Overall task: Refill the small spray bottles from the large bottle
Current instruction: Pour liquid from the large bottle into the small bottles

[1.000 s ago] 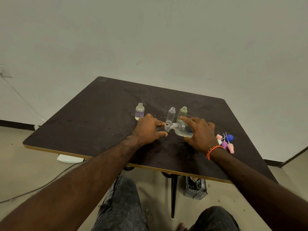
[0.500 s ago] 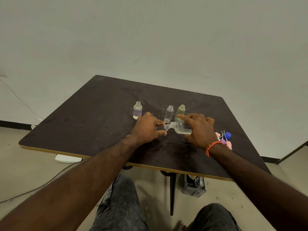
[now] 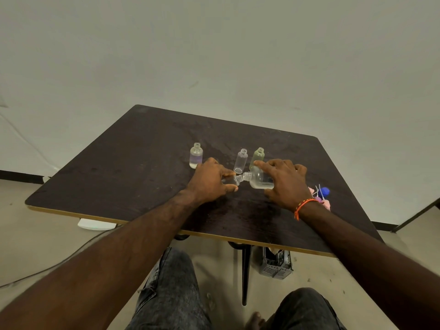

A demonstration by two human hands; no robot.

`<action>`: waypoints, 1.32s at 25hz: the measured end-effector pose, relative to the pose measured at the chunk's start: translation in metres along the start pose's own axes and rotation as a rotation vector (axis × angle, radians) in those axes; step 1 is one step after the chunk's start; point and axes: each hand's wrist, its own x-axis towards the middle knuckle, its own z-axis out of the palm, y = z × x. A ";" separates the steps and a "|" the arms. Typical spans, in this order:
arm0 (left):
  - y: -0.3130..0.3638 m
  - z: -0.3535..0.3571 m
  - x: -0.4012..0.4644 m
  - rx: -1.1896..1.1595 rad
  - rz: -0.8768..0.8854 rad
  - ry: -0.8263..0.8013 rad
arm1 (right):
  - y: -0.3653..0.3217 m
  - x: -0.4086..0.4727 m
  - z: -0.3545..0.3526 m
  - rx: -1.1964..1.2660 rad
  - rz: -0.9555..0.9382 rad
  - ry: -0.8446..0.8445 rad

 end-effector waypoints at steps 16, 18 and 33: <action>0.001 -0.003 -0.003 -0.044 0.002 0.023 | -0.004 0.003 -0.006 -0.034 -0.021 0.007; 0.001 -0.003 -0.004 -0.054 0.009 0.035 | -0.004 0.003 -0.005 -0.030 -0.021 0.008; -0.004 0.003 -0.002 -0.106 -0.005 0.071 | -0.006 0.005 -0.004 0.019 0.007 0.000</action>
